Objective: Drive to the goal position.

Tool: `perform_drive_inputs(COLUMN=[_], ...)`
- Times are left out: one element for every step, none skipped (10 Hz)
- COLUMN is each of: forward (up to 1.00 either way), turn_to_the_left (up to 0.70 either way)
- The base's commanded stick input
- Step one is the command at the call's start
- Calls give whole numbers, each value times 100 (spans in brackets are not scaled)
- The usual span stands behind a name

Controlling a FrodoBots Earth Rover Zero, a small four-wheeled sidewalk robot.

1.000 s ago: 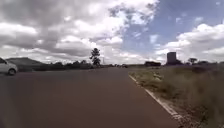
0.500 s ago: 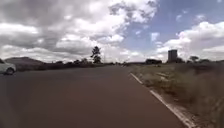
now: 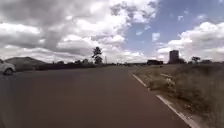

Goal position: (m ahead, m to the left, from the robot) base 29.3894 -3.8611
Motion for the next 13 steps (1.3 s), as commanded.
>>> perform_drive_inputs(forward=[70,70,70,70,70,70,70,70,70,70,70,70,70], turn_to_the_left=[0,0,0,-28,-28,-28,-28,-28,-28,-27,-13,0,0])
